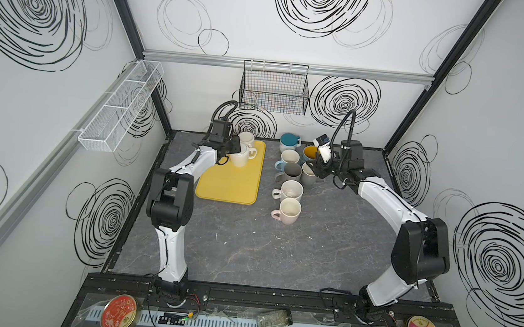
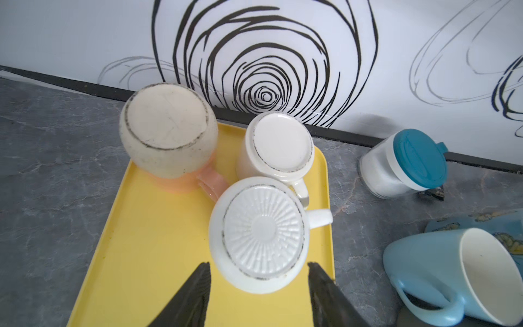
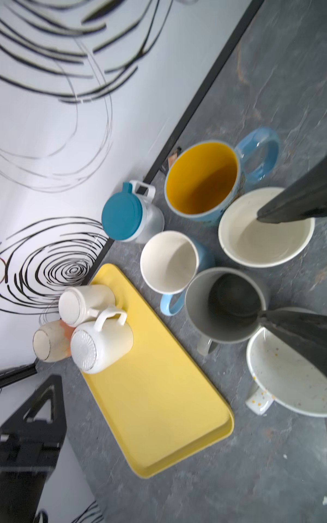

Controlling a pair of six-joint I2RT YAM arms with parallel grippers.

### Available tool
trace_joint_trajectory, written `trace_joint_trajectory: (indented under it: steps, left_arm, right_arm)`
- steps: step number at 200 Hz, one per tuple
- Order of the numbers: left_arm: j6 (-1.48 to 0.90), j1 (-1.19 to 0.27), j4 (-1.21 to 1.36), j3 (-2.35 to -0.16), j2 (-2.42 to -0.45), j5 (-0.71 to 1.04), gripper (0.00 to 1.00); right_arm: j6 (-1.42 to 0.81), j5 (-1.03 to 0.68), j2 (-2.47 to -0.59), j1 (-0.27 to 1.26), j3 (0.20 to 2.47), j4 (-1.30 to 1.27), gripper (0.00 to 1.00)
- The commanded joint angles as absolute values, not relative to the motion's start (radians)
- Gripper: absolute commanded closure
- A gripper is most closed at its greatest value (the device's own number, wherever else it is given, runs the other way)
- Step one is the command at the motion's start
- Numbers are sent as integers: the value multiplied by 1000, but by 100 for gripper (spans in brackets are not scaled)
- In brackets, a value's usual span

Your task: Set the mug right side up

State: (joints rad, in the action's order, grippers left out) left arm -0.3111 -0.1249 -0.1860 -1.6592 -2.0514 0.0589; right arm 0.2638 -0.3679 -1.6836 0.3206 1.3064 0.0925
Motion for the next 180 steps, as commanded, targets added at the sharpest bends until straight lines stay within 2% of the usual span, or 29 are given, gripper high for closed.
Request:
trace_joint_trajectory:
  steps: [1,49,97,131,180]
  left_arm:
    - [-280,-118,-208,-1794,-2141,112,41]
    - [-236,-134,-362,-2059,-2357,88,42]
    - [-154,-171,-436,-2095,-2382,27,42]
    - [-132,-181,-489,-2056,-2353,-5,43]
    - [-126,-199,-465,-1866,-2230,4,46]
  right_arm:
    - [187,-392,-1738,390,1378,62,46]
    - [204,-332,-1903,493,1561,185,46]
    - [195,-318,-1976,515,1621,189,46]
    - [166,-319,-2028,515,1716,231,46]
    - [145,-331,-2057,530,1756,238,46]
